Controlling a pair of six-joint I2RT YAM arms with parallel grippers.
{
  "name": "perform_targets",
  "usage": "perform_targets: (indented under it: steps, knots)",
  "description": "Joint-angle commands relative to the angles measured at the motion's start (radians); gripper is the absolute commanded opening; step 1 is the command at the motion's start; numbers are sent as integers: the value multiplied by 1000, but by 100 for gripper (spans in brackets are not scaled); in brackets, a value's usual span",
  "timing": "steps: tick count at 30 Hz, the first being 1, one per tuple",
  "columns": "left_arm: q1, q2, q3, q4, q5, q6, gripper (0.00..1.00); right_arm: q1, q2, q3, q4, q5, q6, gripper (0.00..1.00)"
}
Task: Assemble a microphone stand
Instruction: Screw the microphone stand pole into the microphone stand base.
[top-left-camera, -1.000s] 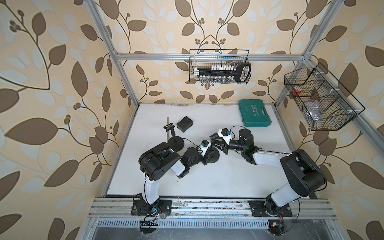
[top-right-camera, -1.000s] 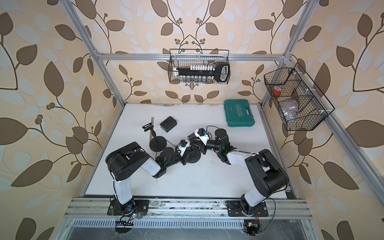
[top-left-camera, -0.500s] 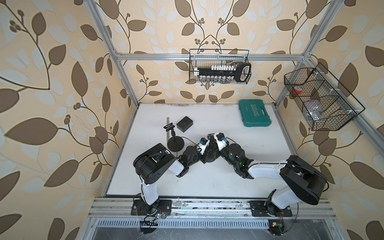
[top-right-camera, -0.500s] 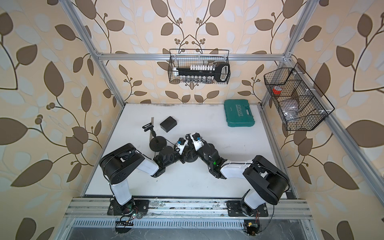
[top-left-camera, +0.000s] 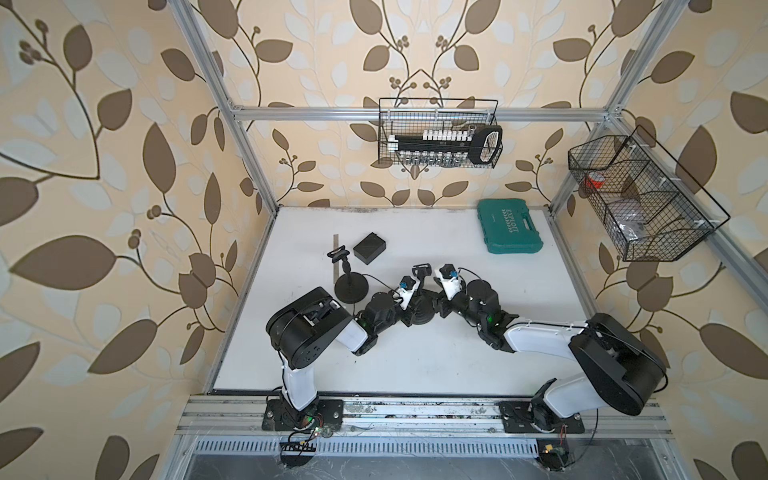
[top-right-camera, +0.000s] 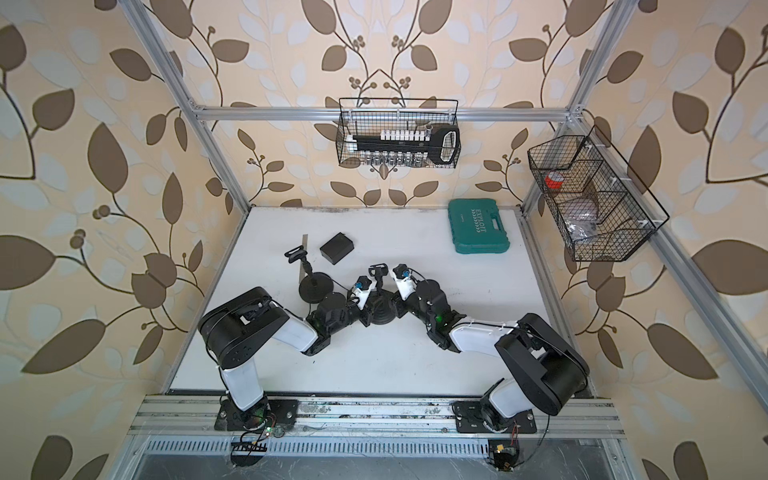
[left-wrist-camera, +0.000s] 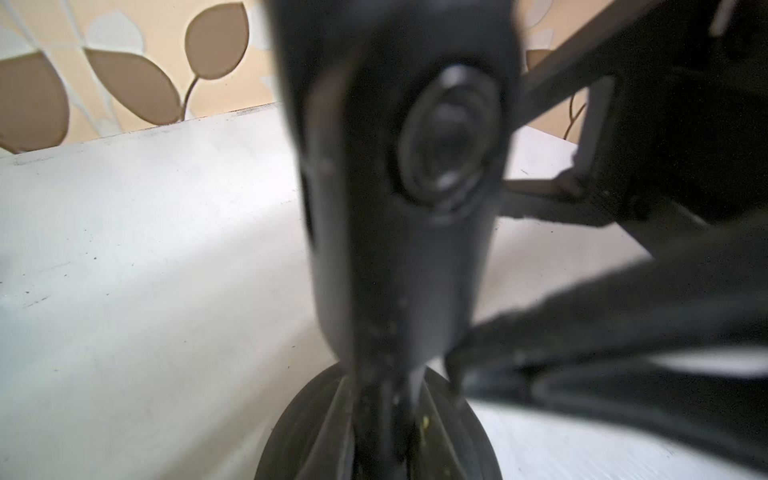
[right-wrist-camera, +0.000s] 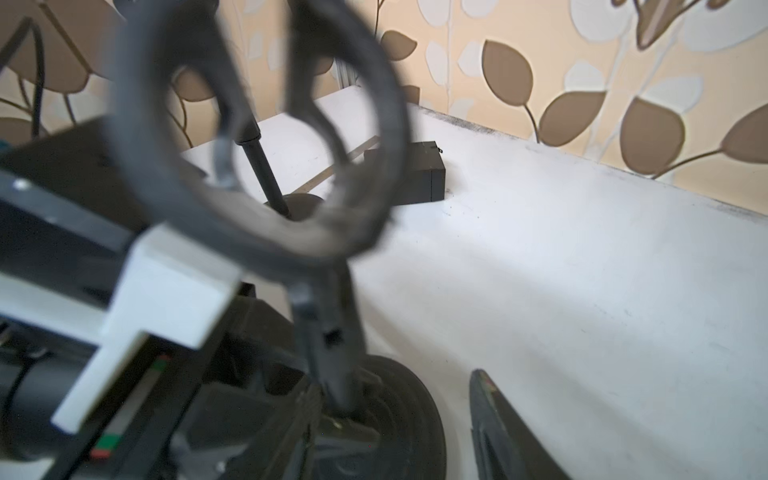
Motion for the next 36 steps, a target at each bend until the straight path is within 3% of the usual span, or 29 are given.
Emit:
perform_targets:
  steps: [1,5,11,21,30,36]
  knots:
    - [-6,33,-27,66,-10,-35,3,-108,-68,-6,-84,-372,-76,60]
    - [-6,78,-48,123,-4,-48,3,-202,-70,37,-156,-569,-133,60]
    - [-6,89,-56,128,8,-42,4,-200,-8,129,-214,-649,-203,60]
    - [-6,117,-50,140,27,-32,5,-166,97,233,-212,-621,-236,56]
    - [-8,123,-40,122,42,-21,6,-118,154,258,-162,-492,-218,44]
    - [-10,120,-30,103,51,-12,8,-95,174,227,-72,-422,-176,25]
